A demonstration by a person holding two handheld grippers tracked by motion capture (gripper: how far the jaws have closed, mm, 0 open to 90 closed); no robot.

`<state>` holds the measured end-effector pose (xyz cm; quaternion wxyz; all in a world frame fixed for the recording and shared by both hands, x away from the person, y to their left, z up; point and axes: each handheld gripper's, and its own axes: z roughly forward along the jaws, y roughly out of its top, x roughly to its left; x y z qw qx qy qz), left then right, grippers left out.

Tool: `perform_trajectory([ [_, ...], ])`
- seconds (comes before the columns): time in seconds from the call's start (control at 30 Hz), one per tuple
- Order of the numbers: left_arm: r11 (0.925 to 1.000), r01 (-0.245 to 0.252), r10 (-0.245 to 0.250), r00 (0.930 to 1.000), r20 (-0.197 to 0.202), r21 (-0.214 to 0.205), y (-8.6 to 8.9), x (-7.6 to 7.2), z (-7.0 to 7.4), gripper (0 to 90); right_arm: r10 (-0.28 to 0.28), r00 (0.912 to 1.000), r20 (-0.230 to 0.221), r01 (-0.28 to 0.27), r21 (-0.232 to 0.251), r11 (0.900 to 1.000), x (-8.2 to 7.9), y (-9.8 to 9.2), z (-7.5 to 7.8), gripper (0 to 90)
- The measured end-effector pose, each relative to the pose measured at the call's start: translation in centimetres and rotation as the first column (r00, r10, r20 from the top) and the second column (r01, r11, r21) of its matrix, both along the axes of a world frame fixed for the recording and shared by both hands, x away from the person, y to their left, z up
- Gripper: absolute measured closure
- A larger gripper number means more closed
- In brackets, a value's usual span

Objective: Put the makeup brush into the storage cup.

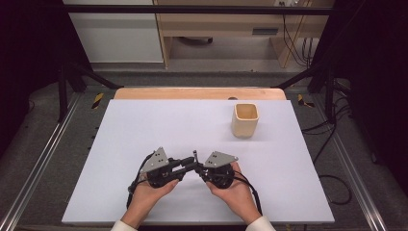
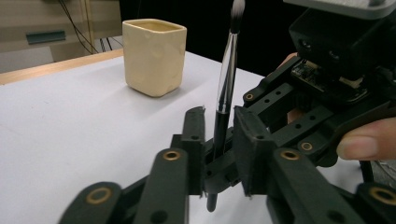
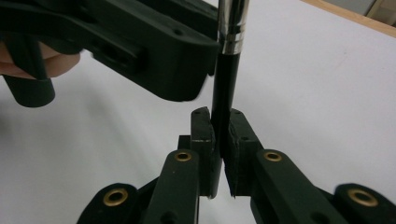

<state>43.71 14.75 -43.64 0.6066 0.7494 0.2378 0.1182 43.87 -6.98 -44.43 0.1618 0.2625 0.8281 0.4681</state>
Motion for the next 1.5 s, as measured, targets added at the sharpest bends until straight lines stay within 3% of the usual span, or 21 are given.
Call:
perform_trajectory([
  [0.23,0.9973,-0.072,0.072,0.9972,0.02,-0.014,1.2,0.4,0.2,56.8,-0.039,0.9992,0.005,0.039,0.02,0.9991,0.4,-1.2,0.1,83.5],
  [0.43,0.9946,-0.104,0.103,0.9939,0.037,0.002,1.8,0.7,0.1,47.2,-0.076,0.9971,0.0,0.076,0.047,0.996,0.8,-2.2,0.2,83.5],
  [0.9,0.9894,-0.138,0.136,0.9893,0.052,0.043,2.3,1.0,-0.2,34.7,-0.089,0.996,0.005,0.089,0.048,0.9949,1.0,-2.9,0.1,83.5],
  [1.3,0.9806,-0.181,0.177,0.9825,0.058,0.075,3.2,1.4,-0.5,22.6,-0.105,0.9944,0.013,0.104,0.061,0.9927,1.0,-3.5,0.3,83.5],
  [1.5,0.9795,-0.175,0.168,0.9829,0.075,0.099,4.0,1.5,-0.8,16.3,-0.127,0.9915,0.029,0.125,0.078,0.9891,1.4,-4.3,0.7,83.5],
])
